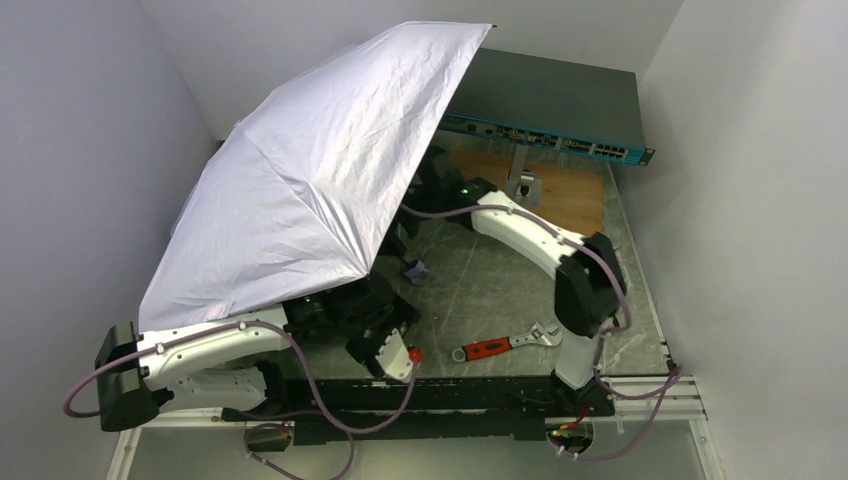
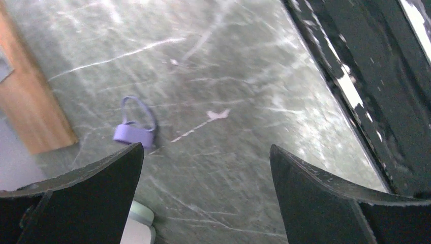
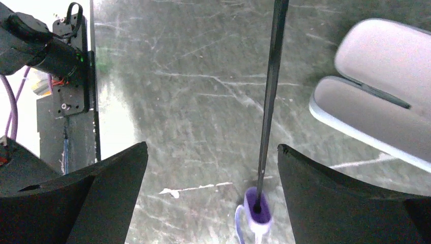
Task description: Open the umbrella
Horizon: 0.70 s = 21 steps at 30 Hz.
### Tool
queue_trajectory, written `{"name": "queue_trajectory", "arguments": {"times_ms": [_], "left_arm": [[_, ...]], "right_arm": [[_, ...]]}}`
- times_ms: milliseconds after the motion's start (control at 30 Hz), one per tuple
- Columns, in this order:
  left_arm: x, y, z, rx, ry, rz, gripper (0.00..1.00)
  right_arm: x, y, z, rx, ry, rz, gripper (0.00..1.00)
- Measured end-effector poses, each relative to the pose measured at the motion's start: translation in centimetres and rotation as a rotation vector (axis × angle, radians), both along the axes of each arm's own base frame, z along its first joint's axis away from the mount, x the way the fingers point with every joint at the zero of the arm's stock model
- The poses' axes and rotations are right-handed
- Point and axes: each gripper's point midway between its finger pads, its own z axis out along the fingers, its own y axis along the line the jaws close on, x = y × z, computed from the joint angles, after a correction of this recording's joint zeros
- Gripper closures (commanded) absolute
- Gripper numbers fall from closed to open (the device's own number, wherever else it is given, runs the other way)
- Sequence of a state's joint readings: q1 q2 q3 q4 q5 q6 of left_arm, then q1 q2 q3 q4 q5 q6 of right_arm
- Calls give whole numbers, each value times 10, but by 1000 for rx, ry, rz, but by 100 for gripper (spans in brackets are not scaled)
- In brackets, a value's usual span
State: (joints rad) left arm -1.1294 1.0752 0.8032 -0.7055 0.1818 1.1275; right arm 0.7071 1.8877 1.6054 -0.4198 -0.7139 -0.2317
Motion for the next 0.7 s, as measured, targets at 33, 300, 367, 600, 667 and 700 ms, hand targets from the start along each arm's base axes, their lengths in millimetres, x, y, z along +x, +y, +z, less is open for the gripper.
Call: {"name": "queue_trajectory", "arguments": {"times_ms": [33, 300, 367, 600, 667, 700], "left_arm": [[3, -5, 8, -26, 8, 29, 0], [34, -31, 80, -234, 123, 338, 0], [39, -28, 83, -249, 145, 420, 0], [48, -18, 74, -233, 146, 538, 0], [51, -19, 67, -216, 142, 553, 0], [54, -21, 63, -206, 141, 563, 0]], "right_arm": [[-3, -5, 4, 6, -10, -8, 0], [-27, -62, 39, 54, -109, -130, 0], [-36, -80, 43, 53, -134, -170, 0], [-49, -141, 76, 84, -291, -341, 0], [-44, -164, 82, 78, -339, -420, 0], [-41, -176, 84, 64, -367, -461, 0]]}}
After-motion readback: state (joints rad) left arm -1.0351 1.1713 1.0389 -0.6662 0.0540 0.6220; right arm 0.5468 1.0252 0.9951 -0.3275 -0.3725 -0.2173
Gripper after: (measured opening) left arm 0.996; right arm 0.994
